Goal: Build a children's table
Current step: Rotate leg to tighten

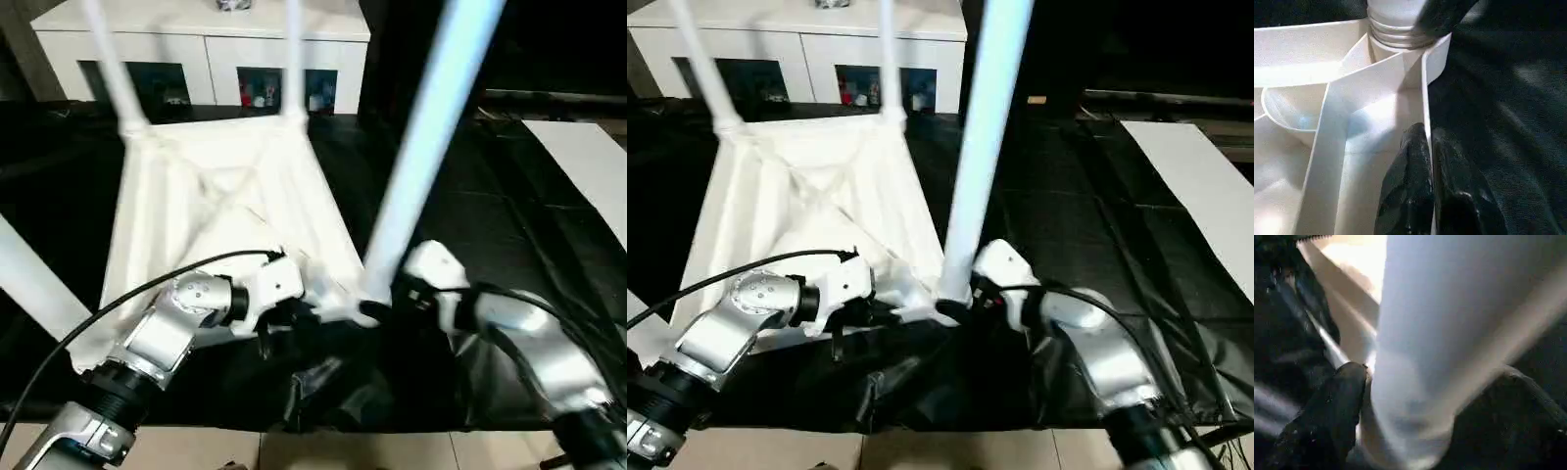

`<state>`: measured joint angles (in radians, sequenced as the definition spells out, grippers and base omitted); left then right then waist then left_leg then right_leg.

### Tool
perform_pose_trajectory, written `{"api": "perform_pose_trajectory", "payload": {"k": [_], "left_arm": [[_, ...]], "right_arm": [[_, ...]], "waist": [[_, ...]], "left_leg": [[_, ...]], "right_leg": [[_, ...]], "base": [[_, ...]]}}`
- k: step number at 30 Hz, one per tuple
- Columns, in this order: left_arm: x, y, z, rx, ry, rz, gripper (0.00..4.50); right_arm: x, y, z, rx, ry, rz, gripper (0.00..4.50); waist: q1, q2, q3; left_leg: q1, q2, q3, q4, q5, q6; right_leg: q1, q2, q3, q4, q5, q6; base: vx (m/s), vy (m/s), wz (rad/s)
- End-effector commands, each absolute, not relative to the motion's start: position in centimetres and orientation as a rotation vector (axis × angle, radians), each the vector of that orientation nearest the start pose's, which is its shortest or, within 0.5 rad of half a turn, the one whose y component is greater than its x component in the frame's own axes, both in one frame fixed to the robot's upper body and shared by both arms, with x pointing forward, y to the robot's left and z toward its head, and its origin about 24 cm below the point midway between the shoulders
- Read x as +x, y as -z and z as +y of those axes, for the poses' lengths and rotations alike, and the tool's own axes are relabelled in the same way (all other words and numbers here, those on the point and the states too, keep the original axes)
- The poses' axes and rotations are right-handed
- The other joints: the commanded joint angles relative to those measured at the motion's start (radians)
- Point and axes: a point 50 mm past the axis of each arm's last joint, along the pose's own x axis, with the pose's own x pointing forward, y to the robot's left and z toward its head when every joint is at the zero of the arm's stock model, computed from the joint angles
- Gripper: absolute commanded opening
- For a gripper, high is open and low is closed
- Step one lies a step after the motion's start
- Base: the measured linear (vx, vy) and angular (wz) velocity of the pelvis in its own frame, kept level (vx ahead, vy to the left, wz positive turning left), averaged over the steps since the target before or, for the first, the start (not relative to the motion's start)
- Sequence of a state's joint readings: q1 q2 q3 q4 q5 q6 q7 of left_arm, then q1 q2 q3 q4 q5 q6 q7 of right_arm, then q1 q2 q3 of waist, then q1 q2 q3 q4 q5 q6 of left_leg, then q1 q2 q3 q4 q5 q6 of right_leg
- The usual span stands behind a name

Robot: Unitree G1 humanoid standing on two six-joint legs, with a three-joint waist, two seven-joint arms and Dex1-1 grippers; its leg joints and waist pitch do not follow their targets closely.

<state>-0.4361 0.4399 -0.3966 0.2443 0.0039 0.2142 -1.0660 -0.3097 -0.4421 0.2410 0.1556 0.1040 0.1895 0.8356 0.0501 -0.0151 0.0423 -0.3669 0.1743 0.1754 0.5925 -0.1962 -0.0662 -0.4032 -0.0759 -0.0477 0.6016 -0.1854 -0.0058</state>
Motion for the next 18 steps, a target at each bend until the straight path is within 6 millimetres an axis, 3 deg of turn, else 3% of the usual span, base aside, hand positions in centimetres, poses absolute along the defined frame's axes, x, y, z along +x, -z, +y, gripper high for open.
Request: {"api": "perform_pose_trajectory", "payload": {"k": [1,3,9,18], "left_arm": [[28.49,-5.18,11.38,0.529,1.352,0.410,0.00],[28.60,-5.25,11.49,0.530,1.346,0.411,0.00],[28.68,-5.40,11.72,0.526,1.341,0.415,0.00],[28.53,-5.11,12.11,0.534,1.339,0.433,0.00]], "right_arm": [[28.67,-5.20,-14.80,-0.362,-1.005,0.302,3.93],[28.82,-5.09,-14.78,-0.343,-1.003,0.315,3.76],[29.13,-4.85,-14.78,-0.346,-1.007,0.330,3.22],[28.69,-4.33,-15.18,-0.346,-1.034,0.366,2.57]], "waist": [[-0.003,-0.002,-0.052],[-0.001,-0.006,-0.052],[-0.002,-0.006,-0.051],[-0.004,-0.004,-0.053]], "left_leg": [[0.009,0.054,-0.013,-0.075,-0.196,0.055],[0.006,0.054,-0.013,-0.074,-0.181,0.060],[0.008,0.054,-0.014,-0.076,-0.208,0.049],[0.007,0.053,-0.013,-0.073,-0.191,0.056]], "right_leg": [[0.047,-0.063,0.044,-0.063,-0.160,-0.230],[0.050,-0.064,0.045,-0.062,-0.148,-0.227],[0.048,-0.064,0.044,-0.067,-0.211,-0.212],[0.049,-0.063,0.044,-0.064,-0.181,-0.218]], "base": [[0.000,0.000,0.00],[0.000,0.000,0.00],[0.000,0.000,0.00],[0.000,0.000,0.00]]}}
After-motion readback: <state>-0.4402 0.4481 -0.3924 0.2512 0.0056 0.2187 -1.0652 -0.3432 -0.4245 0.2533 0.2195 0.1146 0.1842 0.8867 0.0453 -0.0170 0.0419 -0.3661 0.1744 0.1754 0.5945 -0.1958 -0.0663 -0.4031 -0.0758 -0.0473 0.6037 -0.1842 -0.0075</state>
